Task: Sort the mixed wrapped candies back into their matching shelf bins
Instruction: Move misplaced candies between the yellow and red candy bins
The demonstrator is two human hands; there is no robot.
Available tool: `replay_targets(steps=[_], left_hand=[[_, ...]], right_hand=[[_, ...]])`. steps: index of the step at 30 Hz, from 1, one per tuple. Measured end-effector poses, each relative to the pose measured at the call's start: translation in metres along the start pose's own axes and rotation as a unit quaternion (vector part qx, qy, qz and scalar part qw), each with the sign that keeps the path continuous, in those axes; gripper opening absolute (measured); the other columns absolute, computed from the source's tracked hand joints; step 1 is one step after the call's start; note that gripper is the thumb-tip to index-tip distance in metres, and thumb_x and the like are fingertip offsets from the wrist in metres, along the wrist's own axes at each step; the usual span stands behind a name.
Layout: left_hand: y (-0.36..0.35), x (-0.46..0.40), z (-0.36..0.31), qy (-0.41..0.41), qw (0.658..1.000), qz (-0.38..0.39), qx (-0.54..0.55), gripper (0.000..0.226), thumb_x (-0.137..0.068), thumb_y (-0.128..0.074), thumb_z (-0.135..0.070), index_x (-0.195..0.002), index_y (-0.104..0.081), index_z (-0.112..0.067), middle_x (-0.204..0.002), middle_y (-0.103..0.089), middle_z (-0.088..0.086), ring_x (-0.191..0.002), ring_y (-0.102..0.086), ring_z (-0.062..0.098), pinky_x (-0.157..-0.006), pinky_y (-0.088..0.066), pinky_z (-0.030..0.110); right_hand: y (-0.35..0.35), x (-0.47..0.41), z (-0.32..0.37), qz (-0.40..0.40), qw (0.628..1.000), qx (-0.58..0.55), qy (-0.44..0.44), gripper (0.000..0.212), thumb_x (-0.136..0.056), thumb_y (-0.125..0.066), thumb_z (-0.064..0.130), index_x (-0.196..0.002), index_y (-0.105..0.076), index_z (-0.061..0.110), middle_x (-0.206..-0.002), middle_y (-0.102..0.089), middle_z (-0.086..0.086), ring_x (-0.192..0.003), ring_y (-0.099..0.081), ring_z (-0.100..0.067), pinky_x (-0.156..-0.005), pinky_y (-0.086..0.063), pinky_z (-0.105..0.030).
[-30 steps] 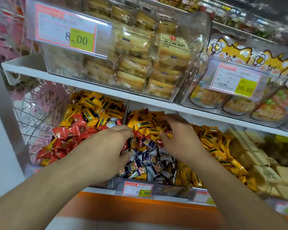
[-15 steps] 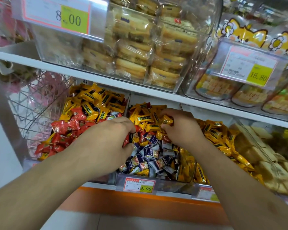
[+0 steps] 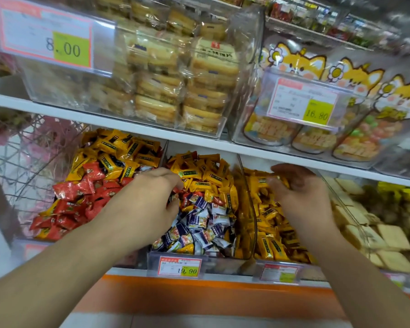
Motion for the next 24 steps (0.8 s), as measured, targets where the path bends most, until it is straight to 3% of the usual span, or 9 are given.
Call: replay_targets(steps=[2, 5, 8, 12, 15, 20, 22, 24], left_hand=[[-0.002, -0.006, -0.003, 0.004, 1.000, -0.009, 0.000, 0.037, -0.099, -0.063, -0.028, -0.136, -0.058, -0.029, -0.140, -0.054, -0.013, -0.129, -0.052, 0.012, -0.103, -0.049, 0.030], [-0.006, -0.022, -0.005, 0.018, 0.999, -0.030, -0.028, 0.049, -0.096, -0.068, -0.030, -0.143, -0.053, -0.027, -0.139, -0.060, -0.003, -0.132, -0.051, 0.021, -0.108, -0.048, 0.039], [-0.011, -0.038, -0.008, 0.044, 0.994, -0.038, -0.093, 0.054, -0.094, -0.071, -0.037, -0.143, -0.056, -0.022, -0.131, -0.067, 0.007, -0.124, -0.058, 0.031, -0.105, -0.050, 0.043], [-0.024, -0.051, -0.012, 0.040, 0.986, -0.036, -0.160, 0.039, -0.092, -0.072, -0.041, -0.128, -0.067, -0.026, -0.112, -0.074, 0.004, -0.106, -0.068, 0.029, -0.097, -0.054, 0.043], [-0.029, -0.053, -0.008, 0.035, 0.980, -0.052, -0.189, 0.032, -0.090, -0.074, -0.038, -0.117, -0.072, -0.023, -0.104, -0.075, 0.003, -0.100, -0.069, 0.028, -0.093, -0.054, 0.043], [-0.034, -0.050, -0.004, 0.040, 0.971, -0.046, -0.232, 0.050, -0.087, -0.072, -0.055, -0.126, -0.066, -0.026, -0.099, -0.074, 0.002, -0.103, -0.067, 0.029, -0.093, -0.048, 0.042], [-0.033, -0.049, -0.007, 0.049, 0.973, -0.041, -0.223, 0.042, -0.087, -0.073, -0.045, -0.124, -0.067, -0.026, -0.100, -0.075, 0.002, -0.101, -0.068, 0.029, -0.095, -0.049, 0.042], [-0.027, -0.047, -0.010, 0.059, 0.980, -0.053, -0.183, 0.035, -0.086, -0.075, -0.033, -0.119, -0.070, -0.022, -0.099, -0.076, 0.002, -0.095, -0.070, 0.029, -0.092, -0.054, 0.043]], right_hand=[[0.022, 0.000, -0.017, -0.018, 0.997, 0.071, -0.020, 0.017, -0.095, -0.073, 0.029, -0.111, -0.073, 0.028, -0.109, -0.075, 0.011, -0.095, -0.072, -0.012, -0.082, -0.057, -0.036], [0.037, 0.006, -0.030, 0.010, 0.974, 0.221, -0.044, 0.042, -0.096, -0.067, 0.037, -0.136, -0.063, 0.025, -0.118, -0.070, 0.003, -0.081, -0.070, -0.016, -0.068, -0.047, -0.026], [0.041, 0.016, -0.026, 0.021, 0.974, 0.220, -0.046, 0.036, -0.096, -0.069, 0.028, -0.132, -0.064, 0.026, -0.083, -0.058, 0.010, -0.069, -0.064, -0.008, -0.054, -0.049, -0.028], [0.036, 0.027, -0.025, 0.049, 0.980, 0.184, -0.051, 0.023, -0.097, -0.066, 0.023, -0.117, -0.064, 0.032, -0.085, -0.067, 0.004, -0.059, -0.066, -0.017, -0.045, -0.052, -0.034], [0.030, 0.029, -0.024, 0.068, 0.981, 0.171, -0.052, 0.022, -0.097, -0.066, 0.022, -0.117, -0.063, 0.031, -0.075, -0.064, 0.002, -0.035, -0.051, -0.012, -0.032, -0.039, -0.028], [0.019, 0.030, -0.009, 0.097, 0.981, 0.166, -0.016, 0.020, -0.099, -0.066, 0.022, -0.117, -0.061, 0.029, -0.087, -0.063, 0.009, -0.048, -0.060, -0.019, -0.043, -0.048, -0.034], [0.016, 0.032, -0.003, 0.098, 0.981, 0.170, -0.005, 0.021, -0.099, -0.065, 0.022, -0.119, -0.061, 0.027, -0.105, -0.064, 0.007, -0.070, -0.068, -0.015, -0.061, -0.056, -0.033], [0.014, 0.033, -0.001, 0.096, 0.981, 0.170, 0.009, 0.022, -0.099, -0.065, 0.022, -0.121, -0.062, 0.024, -0.120, -0.063, 0.008, -0.087, -0.067, -0.015, -0.069, -0.053, -0.026]])
Point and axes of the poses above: each hand's wrist, its own x-axis away from the middle knuckle, its own y-axis out of the back of the hand, z = x × y, the point moved 5 cm from there along -x, towards the middle knuckle
